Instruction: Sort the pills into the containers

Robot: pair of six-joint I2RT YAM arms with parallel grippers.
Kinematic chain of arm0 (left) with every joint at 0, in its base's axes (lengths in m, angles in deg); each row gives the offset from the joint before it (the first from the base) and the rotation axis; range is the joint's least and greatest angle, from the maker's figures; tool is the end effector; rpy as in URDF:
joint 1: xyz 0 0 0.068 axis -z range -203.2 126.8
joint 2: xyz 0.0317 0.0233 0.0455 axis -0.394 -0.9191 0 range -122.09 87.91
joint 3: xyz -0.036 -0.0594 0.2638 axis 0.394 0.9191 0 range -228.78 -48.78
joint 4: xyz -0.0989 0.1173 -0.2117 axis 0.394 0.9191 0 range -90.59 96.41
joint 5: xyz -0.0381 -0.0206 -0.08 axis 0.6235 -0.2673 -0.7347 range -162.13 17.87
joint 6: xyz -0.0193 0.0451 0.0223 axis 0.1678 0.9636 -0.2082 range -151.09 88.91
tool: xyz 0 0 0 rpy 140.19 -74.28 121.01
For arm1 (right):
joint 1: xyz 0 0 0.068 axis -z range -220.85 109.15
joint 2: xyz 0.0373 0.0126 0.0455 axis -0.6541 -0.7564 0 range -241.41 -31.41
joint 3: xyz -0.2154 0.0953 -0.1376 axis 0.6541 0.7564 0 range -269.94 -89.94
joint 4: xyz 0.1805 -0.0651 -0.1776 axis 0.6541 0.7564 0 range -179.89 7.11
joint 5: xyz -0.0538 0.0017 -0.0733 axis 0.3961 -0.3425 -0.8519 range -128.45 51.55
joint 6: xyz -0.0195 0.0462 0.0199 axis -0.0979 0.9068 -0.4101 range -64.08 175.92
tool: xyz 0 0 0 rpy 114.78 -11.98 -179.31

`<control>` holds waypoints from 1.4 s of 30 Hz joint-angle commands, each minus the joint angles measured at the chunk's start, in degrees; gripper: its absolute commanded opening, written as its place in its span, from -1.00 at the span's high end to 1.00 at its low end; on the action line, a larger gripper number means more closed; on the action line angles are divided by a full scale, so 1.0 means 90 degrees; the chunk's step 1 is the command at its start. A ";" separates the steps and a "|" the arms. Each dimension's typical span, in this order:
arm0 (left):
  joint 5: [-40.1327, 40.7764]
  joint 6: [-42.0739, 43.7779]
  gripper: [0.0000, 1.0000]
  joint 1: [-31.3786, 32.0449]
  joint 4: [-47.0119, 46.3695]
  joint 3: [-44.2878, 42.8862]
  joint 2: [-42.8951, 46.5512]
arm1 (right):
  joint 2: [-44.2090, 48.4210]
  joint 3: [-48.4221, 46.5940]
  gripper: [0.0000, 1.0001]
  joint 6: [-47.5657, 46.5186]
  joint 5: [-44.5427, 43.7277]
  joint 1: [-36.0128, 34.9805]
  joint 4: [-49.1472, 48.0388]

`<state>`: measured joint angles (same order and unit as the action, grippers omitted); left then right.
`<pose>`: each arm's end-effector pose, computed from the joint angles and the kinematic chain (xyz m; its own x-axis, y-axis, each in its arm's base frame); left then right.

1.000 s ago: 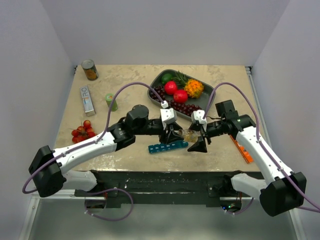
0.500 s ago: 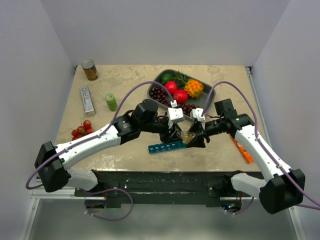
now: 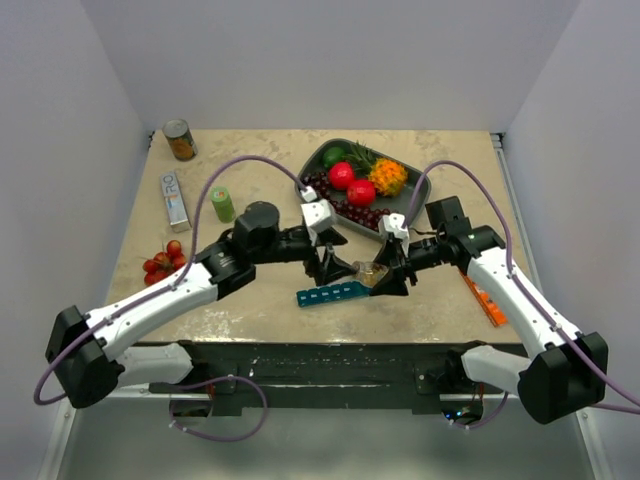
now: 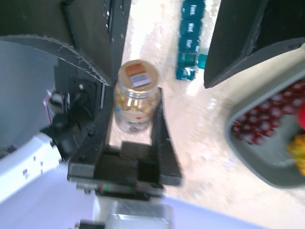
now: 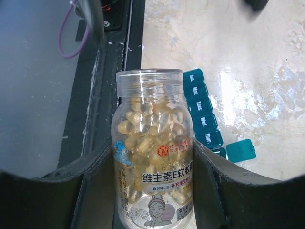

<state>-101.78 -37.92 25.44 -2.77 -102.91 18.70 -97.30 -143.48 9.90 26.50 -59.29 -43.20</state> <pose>0.1722 -0.2223 0.3311 -0.2619 0.1413 -0.9547 0.9465 0.2307 -0.2255 0.1891 0.0971 0.2843 -0.1503 -0.3713 -0.9162 -0.9854 -0.0187 0.1692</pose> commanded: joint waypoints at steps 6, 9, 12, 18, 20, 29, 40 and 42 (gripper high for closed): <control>-0.0971 -0.0346 -0.75 -0.0502 -0.1877 0.1033 0.1167 | 0.0006 -0.0155 0.83 0.0600 0.1288 0.0290 -0.0393; -0.1188 -0.0218 -0.76 -0.0502 -0.2120 0.1092 0.1215 | -0.0013 0.0020 0.83 0.1594 0.2156 0.0563 -0.1143; -0.1120 -0.0091 -0.77 -0.0502 -0.2161 0.1034 0.1235 | 0.0006 0.0441 0.85 0.4073 0.2938 0.0973 -0.3338; -0.0788 0.0202 -0.77 -0.0502 -0.1937 0.0751 0.1216 | -0.0004 -0.0272 0.85 0.1854 0.2288 0.1062 -0.1431; -0.0768 0.0338 -0.77 -0.0502 -0.1868 0.0634 0.1138 | 0.0074 -0.0282 0.84 0.1298 0.1818 0.1033 -0.0971; -0.1372 0.0388 -0.76 -0.0483 -0.1799 0.0058 0.0259 | 0.0309 -0.0223 0.82 0.0652 0.1280 0.0819 -0.0551; -0.2067 0.0544 -0.61 -0.0239 -0.1488 -0.0460 -0.0620 | 0.0338 -0.0223 0.82 0.0377 0.1094 0.0701 -0.0394; -0.2106 0.0680 -0.55 -0.0161 -0.1243 -0.0596 -0.0757 | 0.0338 -0.0204 0.82 0.0358 0.1055 0.0691 -0.0374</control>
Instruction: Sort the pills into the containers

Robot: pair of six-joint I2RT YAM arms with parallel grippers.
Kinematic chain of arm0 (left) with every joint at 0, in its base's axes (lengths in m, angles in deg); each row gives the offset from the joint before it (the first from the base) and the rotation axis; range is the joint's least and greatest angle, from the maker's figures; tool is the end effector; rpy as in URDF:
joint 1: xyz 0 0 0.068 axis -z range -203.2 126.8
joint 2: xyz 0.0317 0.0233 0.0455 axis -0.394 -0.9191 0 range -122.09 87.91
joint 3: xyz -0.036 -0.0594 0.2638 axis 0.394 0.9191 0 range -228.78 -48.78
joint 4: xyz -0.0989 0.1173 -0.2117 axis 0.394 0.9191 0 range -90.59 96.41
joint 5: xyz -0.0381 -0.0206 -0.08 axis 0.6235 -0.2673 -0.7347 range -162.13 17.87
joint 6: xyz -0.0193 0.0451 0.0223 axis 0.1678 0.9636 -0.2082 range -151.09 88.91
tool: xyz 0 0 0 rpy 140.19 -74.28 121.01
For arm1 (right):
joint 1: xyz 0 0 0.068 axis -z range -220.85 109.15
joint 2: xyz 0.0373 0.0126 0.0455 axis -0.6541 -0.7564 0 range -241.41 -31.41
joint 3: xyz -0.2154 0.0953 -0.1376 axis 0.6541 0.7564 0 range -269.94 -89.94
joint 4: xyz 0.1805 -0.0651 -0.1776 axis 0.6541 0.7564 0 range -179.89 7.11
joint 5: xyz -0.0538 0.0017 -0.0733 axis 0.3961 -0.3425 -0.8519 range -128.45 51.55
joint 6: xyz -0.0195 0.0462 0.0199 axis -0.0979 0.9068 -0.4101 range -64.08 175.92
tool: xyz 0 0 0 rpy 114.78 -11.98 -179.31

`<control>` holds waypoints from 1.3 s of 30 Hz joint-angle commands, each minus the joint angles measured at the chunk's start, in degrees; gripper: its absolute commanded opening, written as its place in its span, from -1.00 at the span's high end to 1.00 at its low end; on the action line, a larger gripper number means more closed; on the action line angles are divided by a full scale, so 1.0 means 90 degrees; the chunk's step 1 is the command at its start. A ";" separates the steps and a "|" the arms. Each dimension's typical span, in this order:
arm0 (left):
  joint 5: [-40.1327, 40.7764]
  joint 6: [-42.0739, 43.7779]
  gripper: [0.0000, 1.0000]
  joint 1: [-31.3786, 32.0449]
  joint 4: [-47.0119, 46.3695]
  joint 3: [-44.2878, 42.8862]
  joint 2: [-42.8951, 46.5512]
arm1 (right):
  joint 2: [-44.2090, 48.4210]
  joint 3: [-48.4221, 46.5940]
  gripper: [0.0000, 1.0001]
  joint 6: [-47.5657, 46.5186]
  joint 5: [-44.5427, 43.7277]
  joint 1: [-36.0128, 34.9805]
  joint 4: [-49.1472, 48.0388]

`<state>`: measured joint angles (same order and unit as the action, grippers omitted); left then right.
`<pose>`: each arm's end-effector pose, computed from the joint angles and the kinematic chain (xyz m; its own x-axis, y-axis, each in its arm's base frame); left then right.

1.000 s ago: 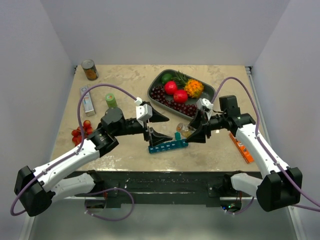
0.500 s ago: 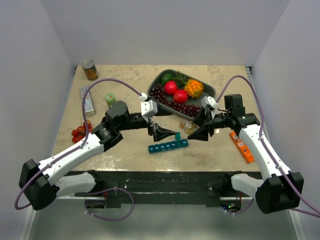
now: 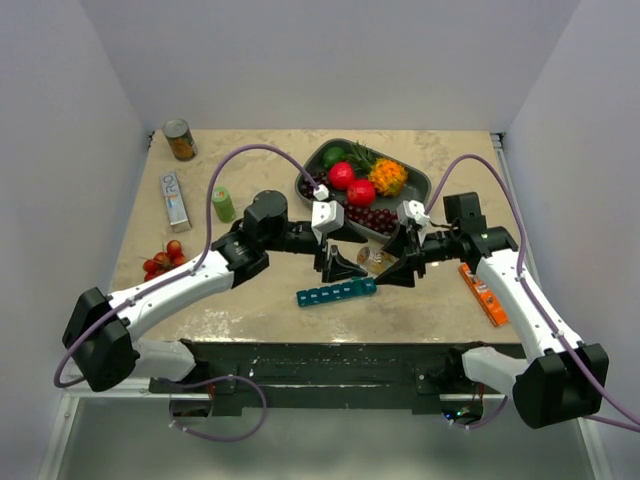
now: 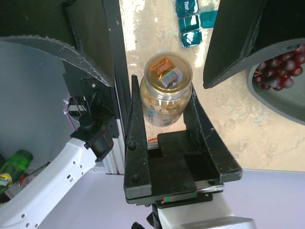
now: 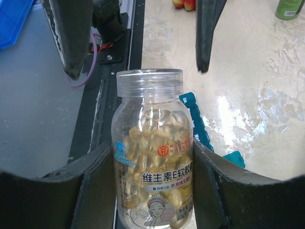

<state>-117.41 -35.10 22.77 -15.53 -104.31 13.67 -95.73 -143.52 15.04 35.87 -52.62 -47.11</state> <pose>0.1891 -0.2321 0.3393 -0.1154 0.0487 -0.9921 0.9931 -0.0174 -0.1163 0.1958 0.0759 0.2975 -0.1922 -0.2208 -0.9562 -0.9806 0.0043 0.1961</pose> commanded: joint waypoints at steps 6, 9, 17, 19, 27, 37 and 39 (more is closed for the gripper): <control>-0.0301 0.0407 -0.08 0.0155 0.0526 -0.0666 -0.0394 | 0.0173 -0.0199 0.82 -0.0243 -0.0026 -0.0069 0.0070; -0.0282 0.0416 0.63 0.0155 0.0703 -0.0744 -0.0443 | 0.0173 -0.0199 0.82 -0.0252 -0.0055 -0.0079 0.0070; 0.0623 -0.1533 1.00 0.0145 0.1152 -0.0735 -0.0414 | 0.0261 -0.0179 0.83 0.0021 -0.0523 -0.0069 -0.0173; 0.0792 -0.2439 1.00 0.0145 0.1230 -0.0676 -0.0404 | 0.0319 -0.0121 0.84 0.0167 -0.0709 -0.0079 -0.0329; 0.1828 -0.6426 1.00 0.0126 0.1436 -0.0130 -0.0228 | 0.0300 -0.0023 0.85 0.0412 -0.1110 -0.0069 -0.0632; 0.1973 -0.7467 -0.40 -0.0011 0.0752 -0.0051 0.0298 | 0.0349 0.0055 0.85 0.0451 -0.1188 -0.0079 -0.0682; 0.2071 -0.7037 -0.74 -0.0060 0.0820 -0.0051 0.0435 | 0.0330 0.0065 0.85 0.0451 -0.1139 -0.0079 -0.0691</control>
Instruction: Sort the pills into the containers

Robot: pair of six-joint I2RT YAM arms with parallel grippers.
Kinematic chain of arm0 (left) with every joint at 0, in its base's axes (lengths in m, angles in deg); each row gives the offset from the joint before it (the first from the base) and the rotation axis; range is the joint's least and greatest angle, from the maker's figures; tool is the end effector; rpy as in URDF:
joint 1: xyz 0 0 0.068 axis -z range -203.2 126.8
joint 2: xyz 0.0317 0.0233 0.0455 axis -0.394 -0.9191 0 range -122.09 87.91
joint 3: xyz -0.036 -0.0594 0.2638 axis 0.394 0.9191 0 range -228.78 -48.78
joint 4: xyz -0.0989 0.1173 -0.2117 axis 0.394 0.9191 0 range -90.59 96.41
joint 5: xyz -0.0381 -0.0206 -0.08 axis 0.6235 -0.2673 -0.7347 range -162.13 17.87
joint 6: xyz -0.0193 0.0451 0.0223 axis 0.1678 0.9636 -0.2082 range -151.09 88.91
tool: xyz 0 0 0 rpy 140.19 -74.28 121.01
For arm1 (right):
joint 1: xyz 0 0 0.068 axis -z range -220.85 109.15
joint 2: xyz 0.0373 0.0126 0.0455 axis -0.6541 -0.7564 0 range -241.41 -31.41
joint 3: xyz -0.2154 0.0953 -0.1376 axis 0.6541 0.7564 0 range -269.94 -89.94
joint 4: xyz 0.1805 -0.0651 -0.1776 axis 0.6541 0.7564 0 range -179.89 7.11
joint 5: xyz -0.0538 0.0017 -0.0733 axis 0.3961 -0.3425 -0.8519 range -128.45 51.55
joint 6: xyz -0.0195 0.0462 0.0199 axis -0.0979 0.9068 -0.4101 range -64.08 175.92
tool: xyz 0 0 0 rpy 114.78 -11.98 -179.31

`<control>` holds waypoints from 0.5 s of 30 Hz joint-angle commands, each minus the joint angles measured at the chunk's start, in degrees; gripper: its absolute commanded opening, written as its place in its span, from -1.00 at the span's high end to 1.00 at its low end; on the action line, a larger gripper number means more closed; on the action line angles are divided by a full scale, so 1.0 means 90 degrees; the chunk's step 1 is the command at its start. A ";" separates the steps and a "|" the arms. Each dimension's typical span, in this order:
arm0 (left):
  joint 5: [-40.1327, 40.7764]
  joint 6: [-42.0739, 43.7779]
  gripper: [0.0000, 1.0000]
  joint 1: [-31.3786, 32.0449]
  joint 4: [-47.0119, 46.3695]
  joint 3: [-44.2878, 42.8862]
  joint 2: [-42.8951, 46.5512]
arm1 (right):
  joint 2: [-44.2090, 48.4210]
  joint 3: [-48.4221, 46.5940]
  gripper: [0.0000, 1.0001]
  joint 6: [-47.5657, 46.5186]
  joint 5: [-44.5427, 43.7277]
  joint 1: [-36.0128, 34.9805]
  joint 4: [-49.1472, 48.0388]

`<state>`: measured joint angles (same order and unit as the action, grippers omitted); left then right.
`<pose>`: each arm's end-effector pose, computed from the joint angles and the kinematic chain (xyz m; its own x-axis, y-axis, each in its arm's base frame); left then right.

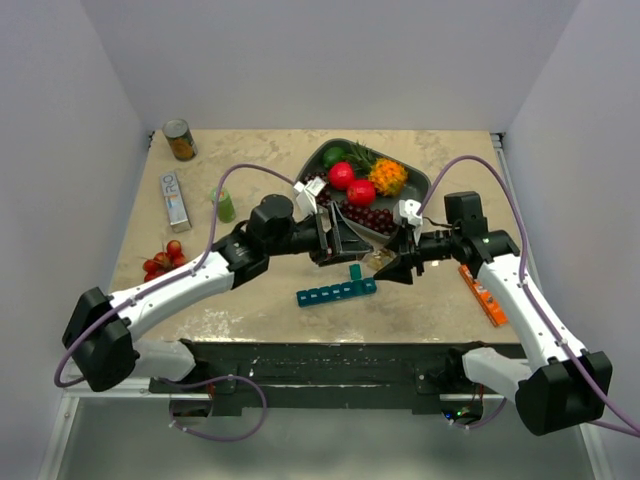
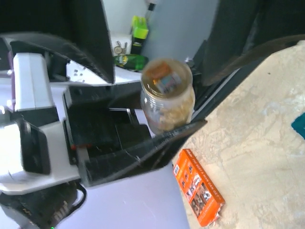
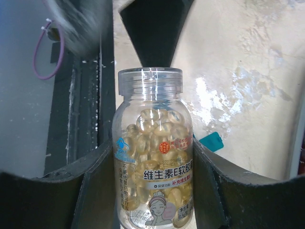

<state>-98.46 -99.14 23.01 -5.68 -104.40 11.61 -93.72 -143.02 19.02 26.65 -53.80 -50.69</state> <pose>0.2030 -0.2346 0.3111 -0.9439 -0.2165 -0.2495 0.1799 0.2965 -0.9379 0.1953 0.0781 0.3007 -0.1742 -0.2995 -0.9381 -0.9823 0.1195 0.1442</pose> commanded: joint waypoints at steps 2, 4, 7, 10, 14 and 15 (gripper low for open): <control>0.0005 0.0908 -0.98 -0.0164 -0.0168 -0.0032 0.0859 | 0.0116 -0.0001 0.85 -0.0001 -0.0085 0.0062 -0.0283; 0.0053 0.1816 -0.99 -0.0213 -0.0071 0.0027 0.1063 | 0.0126 -0.0001 0.85 -0.0040 -0.0056 0.0052 -0.0244; 0.0141 0.3131 -0.99 -0.0233 0.0046 0.0212 0.1366 | 0.0126 -0.0020 0.85 -0.0147 -0.0017 0.0062 -0.0157; -0.0062 0.4546 -0.99 -0.0272 -0.0108 0.0592 0.1804 | 0.0126 -0.0030 0.85 -0.0283 0.0042 0.0062 -0.0059; -0.0570 0.6717 -0.99 -0.0262 -0.0256 0.1430 0.2625 | 0.0135 -0.0030 0.84 -0.0683 0.0110 0.0072 0.0194; -0.0687 0.7224 -0.98 -0.0272 -0.0265 0.1627 0.2801 | 0.0135 -0.0030 0.84 -0.0791 0.0120 0.0062 0.0311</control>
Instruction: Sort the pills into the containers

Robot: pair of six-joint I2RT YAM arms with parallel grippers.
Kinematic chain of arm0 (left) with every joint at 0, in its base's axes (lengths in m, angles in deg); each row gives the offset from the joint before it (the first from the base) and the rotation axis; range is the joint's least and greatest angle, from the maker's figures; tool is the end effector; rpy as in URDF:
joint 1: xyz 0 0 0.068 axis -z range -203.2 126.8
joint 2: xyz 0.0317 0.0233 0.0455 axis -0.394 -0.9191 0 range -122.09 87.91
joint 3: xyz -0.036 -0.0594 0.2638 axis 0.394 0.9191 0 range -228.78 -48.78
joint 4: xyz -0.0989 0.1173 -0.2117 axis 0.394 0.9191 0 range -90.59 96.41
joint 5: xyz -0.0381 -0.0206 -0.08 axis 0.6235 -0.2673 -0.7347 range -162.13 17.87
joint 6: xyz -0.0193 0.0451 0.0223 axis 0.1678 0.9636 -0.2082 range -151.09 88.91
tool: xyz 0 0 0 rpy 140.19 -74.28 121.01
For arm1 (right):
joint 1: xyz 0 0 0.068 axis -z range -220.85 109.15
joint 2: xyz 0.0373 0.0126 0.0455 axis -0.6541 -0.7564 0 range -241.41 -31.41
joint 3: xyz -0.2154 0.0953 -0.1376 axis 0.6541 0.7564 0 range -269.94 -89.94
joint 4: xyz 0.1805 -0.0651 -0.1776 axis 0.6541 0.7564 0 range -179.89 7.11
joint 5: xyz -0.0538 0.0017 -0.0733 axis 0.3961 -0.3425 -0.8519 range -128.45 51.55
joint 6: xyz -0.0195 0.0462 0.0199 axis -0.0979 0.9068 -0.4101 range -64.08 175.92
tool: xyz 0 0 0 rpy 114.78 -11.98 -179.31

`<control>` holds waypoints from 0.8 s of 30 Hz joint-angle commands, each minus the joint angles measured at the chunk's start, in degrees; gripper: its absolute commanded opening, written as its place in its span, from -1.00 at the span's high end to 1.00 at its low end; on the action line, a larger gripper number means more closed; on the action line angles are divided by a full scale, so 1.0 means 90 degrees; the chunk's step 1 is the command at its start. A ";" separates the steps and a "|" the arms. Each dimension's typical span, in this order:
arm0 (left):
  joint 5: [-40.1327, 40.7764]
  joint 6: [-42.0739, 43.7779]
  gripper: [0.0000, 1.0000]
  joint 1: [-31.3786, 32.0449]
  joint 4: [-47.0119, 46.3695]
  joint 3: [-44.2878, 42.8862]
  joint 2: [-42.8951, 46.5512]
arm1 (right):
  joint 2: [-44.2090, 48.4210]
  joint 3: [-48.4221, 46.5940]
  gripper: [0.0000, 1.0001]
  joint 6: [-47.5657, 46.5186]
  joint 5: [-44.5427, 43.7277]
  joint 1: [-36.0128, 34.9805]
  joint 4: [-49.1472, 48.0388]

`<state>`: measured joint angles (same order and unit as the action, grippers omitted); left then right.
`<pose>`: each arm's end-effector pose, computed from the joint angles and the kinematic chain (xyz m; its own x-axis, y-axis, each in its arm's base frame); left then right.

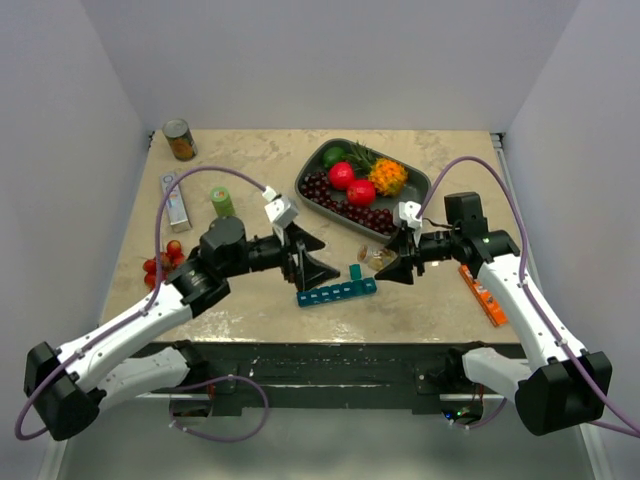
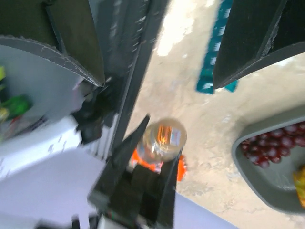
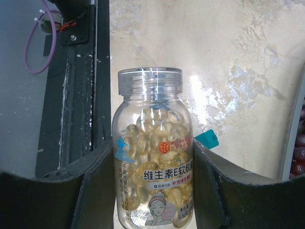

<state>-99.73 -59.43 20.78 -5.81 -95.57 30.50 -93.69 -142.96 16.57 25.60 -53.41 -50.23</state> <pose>0.1574 -0.1748 0.3398 -0.5093 -0.0930 -0.8556 0.8017 0.3103 -0.5109 0.1956 0.0765 0.2995 -0.1429 -0.3162 -0.9379 -0.9861 0.1269 0.1074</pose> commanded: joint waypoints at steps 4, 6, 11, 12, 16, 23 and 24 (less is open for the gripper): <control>-0.0528 0.4398 -0.99 -0.0024 -0.1106 0.1710 0.1582 | 0.0123 0.0051 0.83 -0.1095 0.0159 0.0018 0.0515; -0.0566 0.4583 -0.99 -0.0024 -0.1373 0.1965 0.1632 | 0.0133 0.0109 0.83 -0.1426 0.0120 0.0018 0.0700; -0.1181 0.5110 -0.99 -0.0024 -0.1579 0.1732 0.0999 | 0.0114 0.0236 0.83 -0.1887 0.0158 0.0009 0.0896; -0.1424 0.5247 -0.99 -0.0024 -0.1724 0.1693 0.0766 | 0.0104 0.0246 0.83 -0.1974 0.0159 0.0008 0.0935; -0.1592 0.5297 -0.99 0.0132 -0.2067 0.1400 0.0110 | 0.0094 0.0226 0.83 -0.2053 0.0178 -0.0021 0.0984; -0.1085 0.5502 -0.97 0.0698 -0.2409 0.0970 -0.0720 | 0.0123 0.0246 0.82 -0.2082 0.0207 -0.0040 0.1033; -0.1007 0.5492 -0.97 0.0747 -0.2496 0.0883 -0.0866 | 0.0123 0.0256 0.82 -0.2092 0.0207 -0.0050 0.1014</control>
<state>-110.26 -13.38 25.81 -21.28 -83.70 25.17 -93.65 -140.68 -0.56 25.58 -53.50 -41.27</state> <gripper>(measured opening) 0.990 0.558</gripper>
